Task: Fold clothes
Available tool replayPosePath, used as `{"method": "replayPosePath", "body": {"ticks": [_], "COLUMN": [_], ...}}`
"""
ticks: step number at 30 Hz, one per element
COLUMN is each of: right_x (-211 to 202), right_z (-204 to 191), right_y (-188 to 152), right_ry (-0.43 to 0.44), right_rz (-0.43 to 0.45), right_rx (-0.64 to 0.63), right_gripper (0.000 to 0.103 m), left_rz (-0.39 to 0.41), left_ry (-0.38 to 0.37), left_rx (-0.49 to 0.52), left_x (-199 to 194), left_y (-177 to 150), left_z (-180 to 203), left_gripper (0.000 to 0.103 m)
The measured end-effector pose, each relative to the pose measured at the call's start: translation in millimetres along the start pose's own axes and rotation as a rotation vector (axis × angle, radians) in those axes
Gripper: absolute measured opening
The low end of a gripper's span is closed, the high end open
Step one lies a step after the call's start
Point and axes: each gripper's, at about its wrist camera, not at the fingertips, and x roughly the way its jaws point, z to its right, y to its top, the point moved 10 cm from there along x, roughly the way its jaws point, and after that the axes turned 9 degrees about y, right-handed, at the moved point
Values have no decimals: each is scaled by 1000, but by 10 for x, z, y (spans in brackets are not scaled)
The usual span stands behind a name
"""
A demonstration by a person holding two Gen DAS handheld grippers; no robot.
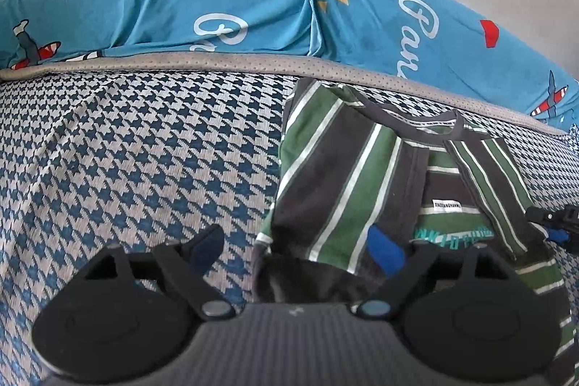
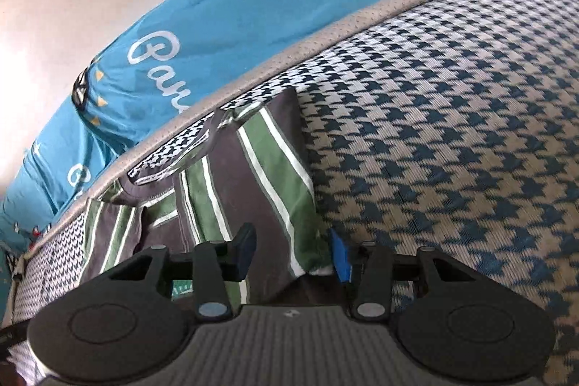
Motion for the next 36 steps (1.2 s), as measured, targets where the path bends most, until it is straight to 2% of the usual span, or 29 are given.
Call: {"method": "replayPosePath", "body": {"ticks": [2, 5, 9, 11, 14, 18, 22, 24, 30, 36], "right_x": [22, 62, 119, 105, 70, 104, 110, 80, 14, 142], "right_z": [-6, -26, -74, -83, -138, -101, -125, -218, -727, -1521], "right_y": [7, 12, 21, 35, 60, 36, 30, 50, 90, -20], "right_ry": [9, 24, -2, 0, 18, 11, -1, 1, 74, 218], "right_rz": [8, 17, 23, 31, 51, 51, 56, 75, 127, 130], "right_rx": [-19, -43, -116, -114, -112, -83, -98, -129, -203, -285], "right_gripper": [43, 37, 17, 11, 11, 18, 17, 12, 8, 3], "left_rz": [-1, -5, -5, -6, -8, -9, -10, -9, 2, 5], "left_ry": [-1, -3, 1, 3, 3, 4, 11, 17, 31, 42], "left_rx": [1, 3, 4, 2, -6, -2, -2, -9, -16, -34], "left_x": [2, 5, 7, 8, 11, 5, 2, -6, -16, 6], "left_y": [0, -5, -6, -3, 5, 4, 10, 20, 1, -59], "left_z": [-1, 9, 5, -2, -15, -27, -65, -106, -236, -432], "left_gripper": [86, 86, 86, 86, 86, 86, 87, 88, 89, 89]}}
